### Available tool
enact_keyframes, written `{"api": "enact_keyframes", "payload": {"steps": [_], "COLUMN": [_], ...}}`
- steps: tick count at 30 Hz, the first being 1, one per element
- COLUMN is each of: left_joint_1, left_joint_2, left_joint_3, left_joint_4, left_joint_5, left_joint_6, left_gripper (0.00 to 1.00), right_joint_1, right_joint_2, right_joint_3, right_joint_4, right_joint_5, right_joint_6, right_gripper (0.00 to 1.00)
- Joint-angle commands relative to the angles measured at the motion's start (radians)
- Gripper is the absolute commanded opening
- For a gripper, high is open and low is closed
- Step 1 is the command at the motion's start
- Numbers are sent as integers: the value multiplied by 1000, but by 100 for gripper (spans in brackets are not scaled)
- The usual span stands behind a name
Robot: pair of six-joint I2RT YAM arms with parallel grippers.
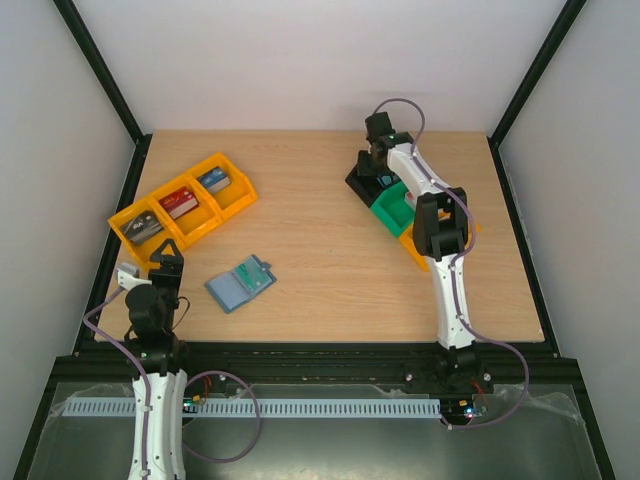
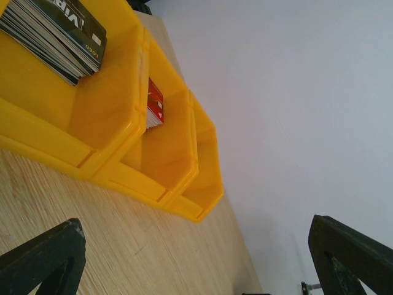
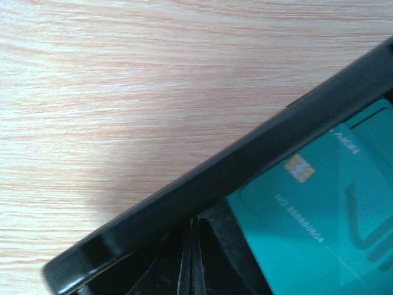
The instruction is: Take the credit cards out of the card holder
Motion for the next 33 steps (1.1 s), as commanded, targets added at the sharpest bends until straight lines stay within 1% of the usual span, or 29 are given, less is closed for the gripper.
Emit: {"api": "enact_keyframes", "payload": {"steps": [1,8,14,18,25,28,30,33], "left_joint_1": [8,8,8,8,8,8,8,8], "left_joint_2": [-2,6,7,5,5,6,7,9], "left_joint_3": [-11,-12,-12,-12,-12,-13,-12,-12], "left_joint_4": [3,4,5,5,4,5,4,3], "left_joint_5": [0,1,0,2,1,2,4,7], "left_joint_6": [-2,-5,-6,-6,-5,-6,-5,-5], "left_gripper": [99,99,99,99,99,99,99,100], "right_joint_1": [11,10,-7,-26,-47,-47,-47,-42], "right_joint_2": [-48,-26,14,24,52,45,35,12], "right_joint_3": [-13,-16,0,13,80,88,89,89], "right_joint_4": [-36,-82,-111,-93,-88,-80,-76,-76], "right_joint_5": [32,109,97,103,280,328,329,278], "right_joint_6": [10,14,15,11,-36,-66,-82,-115], "right_gripper": [2,2,2,2,2,2,2,2]}}
